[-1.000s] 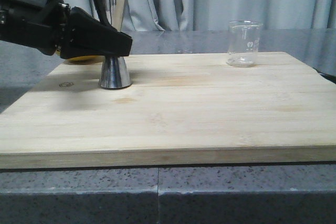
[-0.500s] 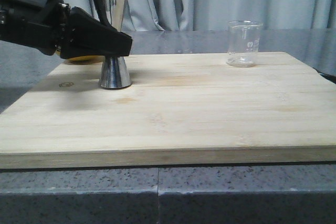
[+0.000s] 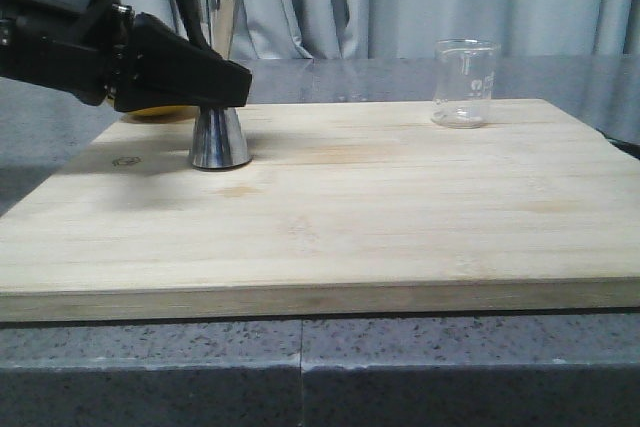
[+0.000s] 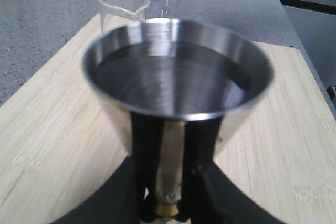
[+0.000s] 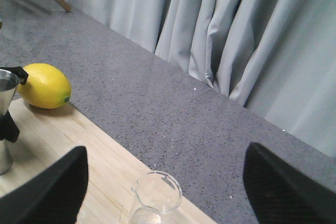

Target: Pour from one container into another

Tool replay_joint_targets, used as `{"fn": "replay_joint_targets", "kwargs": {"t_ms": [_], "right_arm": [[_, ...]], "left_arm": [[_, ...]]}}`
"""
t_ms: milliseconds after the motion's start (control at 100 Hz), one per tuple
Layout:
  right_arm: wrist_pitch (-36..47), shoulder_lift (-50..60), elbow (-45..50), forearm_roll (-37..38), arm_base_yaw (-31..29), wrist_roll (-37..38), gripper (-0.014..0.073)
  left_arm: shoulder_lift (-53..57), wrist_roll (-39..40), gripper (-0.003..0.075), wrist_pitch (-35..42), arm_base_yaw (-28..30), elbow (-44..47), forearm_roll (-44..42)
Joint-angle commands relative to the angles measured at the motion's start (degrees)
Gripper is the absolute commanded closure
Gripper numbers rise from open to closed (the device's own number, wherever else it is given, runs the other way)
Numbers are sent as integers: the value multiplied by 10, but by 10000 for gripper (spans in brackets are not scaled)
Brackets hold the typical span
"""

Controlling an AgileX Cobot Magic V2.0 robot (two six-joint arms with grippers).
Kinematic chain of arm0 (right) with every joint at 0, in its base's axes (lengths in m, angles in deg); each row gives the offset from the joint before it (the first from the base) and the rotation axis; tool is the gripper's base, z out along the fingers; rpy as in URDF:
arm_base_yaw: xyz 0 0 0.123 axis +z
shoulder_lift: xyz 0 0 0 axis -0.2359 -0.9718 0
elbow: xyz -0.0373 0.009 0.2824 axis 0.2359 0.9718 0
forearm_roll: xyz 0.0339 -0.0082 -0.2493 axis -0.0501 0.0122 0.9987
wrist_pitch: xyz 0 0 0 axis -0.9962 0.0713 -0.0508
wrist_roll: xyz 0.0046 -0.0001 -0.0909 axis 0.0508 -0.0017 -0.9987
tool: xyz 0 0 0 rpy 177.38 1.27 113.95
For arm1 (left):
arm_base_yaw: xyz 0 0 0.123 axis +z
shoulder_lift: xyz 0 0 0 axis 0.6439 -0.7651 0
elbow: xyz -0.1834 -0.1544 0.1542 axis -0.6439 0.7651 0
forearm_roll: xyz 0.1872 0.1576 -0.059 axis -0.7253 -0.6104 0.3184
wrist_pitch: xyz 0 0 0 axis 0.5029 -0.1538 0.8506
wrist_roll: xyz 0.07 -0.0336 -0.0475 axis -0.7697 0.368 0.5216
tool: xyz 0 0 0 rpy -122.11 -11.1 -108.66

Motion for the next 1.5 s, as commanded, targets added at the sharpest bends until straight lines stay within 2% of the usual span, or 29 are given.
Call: {"fn": "replay_joint_targets", "kwargs": {"t_ms": [0, 230, 480, 970, 1240, 1490], "right_arm": [[0, 10, -11, -21, -2, 0, 72], [0, 10, -11, -21, -2, 0, 71], [-2, 10, -11, -21, -2, 0, 72], [-2, 10, -11, -21, -2, 0, 72], [-4, 10, -11, -21, -2, 0, 72], [-8, 10, -11, -21, -2, 0, 72]], "left_arm": [[20, 8, 571, 110, -4, -10, 38], [20, 8, 566, 110, -4, -10, 38], [20, 21, 490, 110, -4, -10, 38], [20, 23, 481, 110, -4, -10, 38], [20, 35, 400, 110, -4, -10, 37], [20, 37, 396, 110, -4, -10, 29]]}}
